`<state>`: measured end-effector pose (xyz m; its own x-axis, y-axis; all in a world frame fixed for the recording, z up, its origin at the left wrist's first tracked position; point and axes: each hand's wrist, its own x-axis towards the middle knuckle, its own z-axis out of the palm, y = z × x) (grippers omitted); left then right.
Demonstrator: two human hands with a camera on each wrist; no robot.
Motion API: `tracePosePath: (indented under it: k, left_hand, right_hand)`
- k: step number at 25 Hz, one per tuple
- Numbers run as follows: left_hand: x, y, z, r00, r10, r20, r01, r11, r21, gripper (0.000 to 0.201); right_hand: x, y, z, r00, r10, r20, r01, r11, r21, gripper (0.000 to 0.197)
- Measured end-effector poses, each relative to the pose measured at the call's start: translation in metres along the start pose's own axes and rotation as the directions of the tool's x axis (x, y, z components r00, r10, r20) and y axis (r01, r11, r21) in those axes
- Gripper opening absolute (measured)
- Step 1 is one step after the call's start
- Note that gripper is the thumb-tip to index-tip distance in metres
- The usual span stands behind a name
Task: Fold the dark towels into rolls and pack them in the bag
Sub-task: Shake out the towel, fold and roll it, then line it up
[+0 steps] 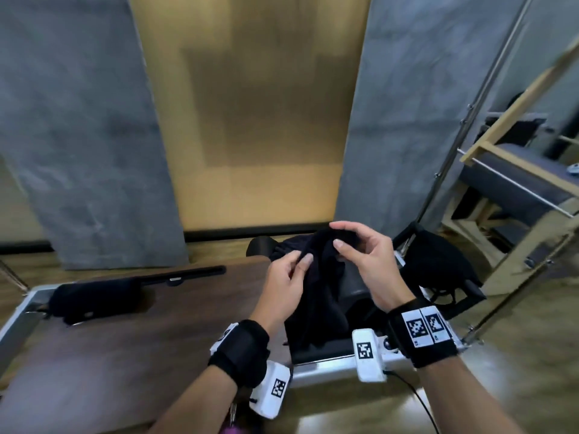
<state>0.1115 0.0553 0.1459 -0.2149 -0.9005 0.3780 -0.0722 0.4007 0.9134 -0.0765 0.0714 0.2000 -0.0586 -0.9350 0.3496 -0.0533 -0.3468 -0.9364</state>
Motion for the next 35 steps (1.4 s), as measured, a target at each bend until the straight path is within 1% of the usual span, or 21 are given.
tracePosePath:
  k: [2,3,4,5,7,8,10,11,12,14,17,19,20,22,24,25,27,28,31,33,35]
  left_hand:
    - [-0.028,0.030,-0.011,1.000,0.021,-0.003,-0.021,1.000,0.019,0.039]
    - [-0.041,0.045,-0.016,0.999,0.032,-0.009,-0.031,0.999,0.023,0.041]
    - [-0.050,0.057,-0.020,0.999,0.033,-0.016,-0.033,0.999,0.022,0.041]
    - [-0.064,0.070,-0.026,1.000,0.022,-0.019,-0.021,0.999,0.027,0.041]
    - [-0.092,0.092,-0.039,0.999,-0.035,0.013,0.034,0.997,0.066,0.039]
    - [-0.106,0.099,-0.046,0.996,-0.082,0.037,0.078,0.992,0.098,0.039]
    - [-0.128,0.106,-0.064,0.984,-0.160,0.074,0.139,0.964,0.225,0.060]
    - [-0.137,0.106,-0.076,0.983,-0.163,0.090,0.125,0.937,0.327,0.071]
    - [-0.145,0.103,-0.088,0.982,-0.156,0.111,0.095,0.900,0.426,0.075]
    - [-0.156,0.096,-0.111,0.981,-0.137,0.134,0.045,0.843,0.535,0.067]
    - [-0.176,0.088,-0.151,0.989,-0.115,0.092,0.054,0.862,0.504,0.043]
    - [-0.189,0.085,-0.178,0.995,-0.077,0.056,0.039,0.865,0.500,0.022]
    - [-0.196,0.083,-0.192,0.998,-0.060,0.036,0.033,0.858,0.512,0.018]
    - [-0.209,0.080,-0.218,0.999,-0.044,-0.018,0.047,0.840,0.540,0.024]
    - [-0.223,0.079,-0.240,0.993,-0.054,-0.108,0.102,0.849,0.518,0.032]
    - [-0.229,0.080,-0.248,0.985,-0.071,-0.159,0.135,0.885,0.446,0.034]
    - [-0.235,0.085,-0.255,0.971,-0.098,-0.220,0.161,0.943,0.290,0.034]
    - [-0.237,0.087,-0.256,0.966,-0.100,-0.239,0.160,0.955,0.249,0.035]
    - [-0.237,0.089,-0.255,0.950,-0.081,-0.301,0.146,0.968,0.202,0.020]
    - [-0.238,0.090,-0.253,0.940,-0.041,-0.339,0.107,0.978,0.179,0.027]
    - [-0.240,0.096,-0.251,0.930,0.005,-0.366,0.058,0.985,0.161,0.018]
  right_hand:
    - [-0.040,-0.021,0.012,0.997,-0.005,0.079,0.002,0.999,0.032,0.056]
    - [-0.058,-0.030,0.018,0.996,0.000,0.091,0.001,1.000,-0.007,0.065]
    - [-0.069,-0.035,0.023,0.997,-0.002,0.075,0.007,0.998,-0.070,0.066]
    - [-0.081,-0.043,0.029,0.999,-0.013,0.030,0.018,0.987,-0.162,0.059]
    - [-0.098,-0.054,0.040,0.991,-0.059,-0.118,0.018,0.947,-0.321,0.024]
    - [-0.105,-0.059,0.044,0.984,-0.072,-0.164,0.009,0.933,-0.359,0.006]
    - [-0.113,-0.068,0.050,0.983,-0.082,-0.166,0.005,0.907,-0.421,0.020]
    - [-0.114,-0.072,0.052,0.983,-0.082,-0.161,-0.002,0.886,-0.464,0.026]
    - [-0.114,-0.074,0.053,0.982,-0.092,-0.166,-0.007,0.858,-0.513,0.029]
    - [-0.114,-0.081,0.053,0.974,-0.118,-0.193,-0.010,0.829,-0.560,0.027]
    - [-0.121,-0.091,0.058,0.988,-0.110,-0.107,0.042,0.865,-0.500,0.028]
    - [-0.129,-0.095,0.061,0.996,-0.066,-0.065,0.031,0.900,-0.436,0.029]
    - [-0.131,-0.095,0.061,0.996,-0.038,-0.075,0.006,0.922,-0.388,0.027]
    - [-0.137,-0.091,0.058,0.993,0.032,-0.115,-0.064,0.958,-0.279,0.021]
    - [-0.144,-0.083,0.055,0.982,0.087,-0.170,-0.118,0.976,-0.180,0.012]
    - [-0.149,-0.079,0.054,0.976,0.109,-0.189,-0.135,0.982,-0.131,0.007]
    - [-0.157,-0.073,0.054,0.972,0.138,-0.192,-0.156,0.984,-0.087,0.009]
    - [-0.161,-0.071,0.054,0.972,0.145,-0.183,-0.163,0.983,-0.085,0.009]
    - [-0.169,-0.070,0.055,0.975,0.136,-0.174,-0.152,0.985,-0.081,0.015]
    - [-0.173,-0.069,0.056,0.972,0.137,-0.190,-0.156,0.983,-0.093,0.017]
    - [-0.175,-0.068,0.056,0.969,0.151,-0.196,-0.168,0.983,-0.073,0.017]
